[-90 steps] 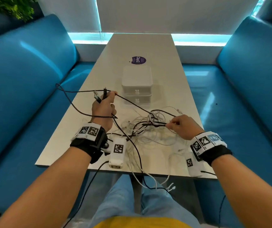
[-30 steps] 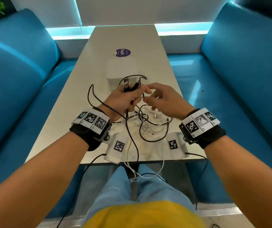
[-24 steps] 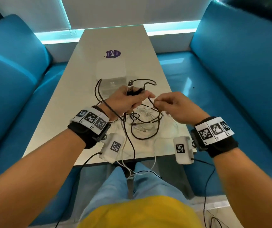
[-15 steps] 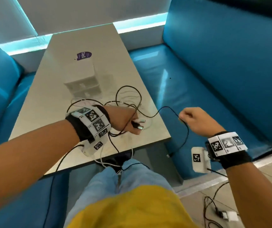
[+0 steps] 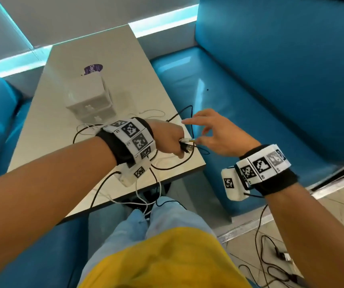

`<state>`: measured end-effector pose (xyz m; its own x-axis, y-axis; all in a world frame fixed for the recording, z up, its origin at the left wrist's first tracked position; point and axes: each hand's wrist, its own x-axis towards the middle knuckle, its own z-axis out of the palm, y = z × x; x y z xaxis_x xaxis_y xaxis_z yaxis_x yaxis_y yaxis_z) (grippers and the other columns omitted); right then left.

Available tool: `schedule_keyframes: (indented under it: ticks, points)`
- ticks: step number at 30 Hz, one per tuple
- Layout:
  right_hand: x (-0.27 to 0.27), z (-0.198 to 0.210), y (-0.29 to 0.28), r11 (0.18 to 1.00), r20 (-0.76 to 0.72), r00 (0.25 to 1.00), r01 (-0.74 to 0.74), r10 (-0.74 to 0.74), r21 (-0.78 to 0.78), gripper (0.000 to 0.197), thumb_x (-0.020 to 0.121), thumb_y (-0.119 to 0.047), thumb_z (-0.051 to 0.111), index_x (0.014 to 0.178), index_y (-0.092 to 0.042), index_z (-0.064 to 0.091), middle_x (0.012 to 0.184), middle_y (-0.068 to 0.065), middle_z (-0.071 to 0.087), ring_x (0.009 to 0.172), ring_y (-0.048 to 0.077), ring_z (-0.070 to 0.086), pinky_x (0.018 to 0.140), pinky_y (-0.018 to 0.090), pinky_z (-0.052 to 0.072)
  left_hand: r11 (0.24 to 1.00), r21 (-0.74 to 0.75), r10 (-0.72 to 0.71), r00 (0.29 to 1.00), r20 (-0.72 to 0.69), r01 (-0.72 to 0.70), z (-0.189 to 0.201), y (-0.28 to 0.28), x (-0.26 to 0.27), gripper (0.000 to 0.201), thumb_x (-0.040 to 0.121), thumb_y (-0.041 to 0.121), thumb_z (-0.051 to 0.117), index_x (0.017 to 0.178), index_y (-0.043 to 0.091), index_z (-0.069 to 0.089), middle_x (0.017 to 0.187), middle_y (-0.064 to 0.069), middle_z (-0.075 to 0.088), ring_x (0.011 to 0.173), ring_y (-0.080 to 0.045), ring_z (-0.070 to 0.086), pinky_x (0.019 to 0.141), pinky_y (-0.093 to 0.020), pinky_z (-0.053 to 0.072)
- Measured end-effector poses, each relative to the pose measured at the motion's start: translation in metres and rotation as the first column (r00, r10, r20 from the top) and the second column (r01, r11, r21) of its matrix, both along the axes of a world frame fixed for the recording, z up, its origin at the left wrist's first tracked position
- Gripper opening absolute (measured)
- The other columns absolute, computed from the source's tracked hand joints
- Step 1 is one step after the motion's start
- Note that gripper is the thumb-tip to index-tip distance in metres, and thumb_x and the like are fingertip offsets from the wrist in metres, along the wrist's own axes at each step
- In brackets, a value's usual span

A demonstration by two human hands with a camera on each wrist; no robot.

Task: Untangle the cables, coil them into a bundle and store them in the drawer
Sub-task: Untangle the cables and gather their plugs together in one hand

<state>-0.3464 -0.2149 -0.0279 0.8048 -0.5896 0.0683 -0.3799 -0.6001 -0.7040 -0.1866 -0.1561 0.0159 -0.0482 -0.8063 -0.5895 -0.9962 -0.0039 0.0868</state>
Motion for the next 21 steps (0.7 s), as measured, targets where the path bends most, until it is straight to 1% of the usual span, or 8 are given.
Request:
schedule_keyframes:
  ticks: [4,6,10,13,15,17,18,21]
  points:
    - [-0.003,0.0,-0.019,0.977,0.079,0.977,0.192,-0.2,0.097,0.032,0.091,-0.019,0.061,0.117,-0.037,0.065,0.12,-0.01,0.057,0.091,0.018,0.061,0.072,0.018,0.046,0.999,-0.031,-0.012,0.999,-0.035,0.011,0.006,0.003,0.004,0.03,0.093,0.036,0.057,0.079,0.011,0.065,0.064,-0.002,0.055,0.057,-0.016,0.046,0.055,-0.027,0.039]
    - [0.002,0.004,-0.019,0.97,0.219,0.945,0.242,-0.244,0.039,0.022,0.086,-0.013,0.063,0.098,-0.03,0.07,0.12,-0.005,0.053,0.099,0.013,0.058,0.085,0.024,0.046,0.999,-0.029,-0.029,0.998,-0.056,0.028,0.009,0.005,0.005,0.024,0.092,0.031,0.056,0.098,0.013,0.071,0.074,-0.003,0.063,0.064,-0.016,0.051,0.063,-0.029,0.043]
    - [0.03,0.031,-0.012,0.976,0.249,0.965,0.132,-0.085,-0.176,0.019,0.08,-0.015,0.065,0.097,-0.024,0.066,0.129,-0.003,0.049,0.115,0.006,0.047,0.095,0.02,0.037,0.994,-0.04,-0.107,0.994,-0.023,0.106,0.014,0.009,-0.001,0.025,0.094,0.022,0.05,0.107,0.027,0.071,0.079,0.009,0.058,0.067,-0.009,0.051,0.059,-0.015,0.038]
    - [0.042,0.043,-0.005,0.985,0.138,0.99,0.03,-0.006,-0.172,0.026,0.079,-0.025,0.071,0.102,-0.026,0.06,0.098,-0.01,0.067,0.096,0.009,0.06,0.091,0.033,0.047,0.99,-0.037,-0.136,0.991,-0.009,0.136,0.018,0.014,0.003,0.027,0.096,0.022,0.047,0.107,0.029,0.07,0.085,0.012,0.059,0.071,-0.006,0.051,0.062,-0.015,0.036]
    - [0.042,0.043,-0.001,0.986,0.158,0.987,0.065,-0.04,-0.152,0.05,0.078,-0.03,0.075,0.122,-0.029,0.051,0.09,-0.009,0.067,0.084,0.011,0.061,0.087,0.034,0.049,0.993,-0.05,-0.108,0.994,0.011,0.108,0.021,0.018,0.012,0.024,0.096,0.024,0.047,0.103,0.024,0.07,0.092,0.002,0.065,0.076,-0.01,0.054,0.065,-0.02,0.041]
    - [0.041,0.045,0.001,0.977,0.212,0.976,0.086,-0.043,-0.194,0.078,0.077,-0.03,0.078,0.141,-0.037,0.033,0.099,-0.005,0.057,0.081,0.013,0.058,0.083,0.029,0.048,0.991,-0.091,-0.09,0.994,0.061,0.095,0.022,0.021,0.02,0.02,0.096,0.025,0.048,0.083,0.026,0.063,0.085,-0.002,0.064,0.07,-0.011,0.054,0.06,-0.019,0.043]
    - [0.042,0.046,0.001,0.964,0.177,0.984,0.069,-0.023,-0.257,0.08,0.078,-0.031,0.076,0.142,-0.042,0.03,0.105,-0.003,0.052,0.085,0.016,0.056,0.084,0.03,0.045,0.988,-0.119,-0.088,0.993,0.084,0.097,0.021,0.022,0.023,0.024,0.096,0.024,0.048,0.074,0.029,0.056,0.079,-0.001,0.062,0.067,-0.012,0.054,0.061,-0.022,0.045]
    - [0.046,0.046,-0.005,0.845,-0.176,0.978,-0.001,-0.11,-0.535,0.037,0.085,-0.049,0.063,0.12,-0.036,0.063,0.105,0.001,0.046,0.107,0.026,0.046,0.091,0.04,0.033,0.967,-0.224,-0.089,0.986,0.137,0.119,0.015,0.021,0.026,0.028,0.09,0.016,0.049,0.064,0.026,0.046,0.068,-0.001,0.055,0.066,-0.023,0.055,0.063,-0.035,0.049]
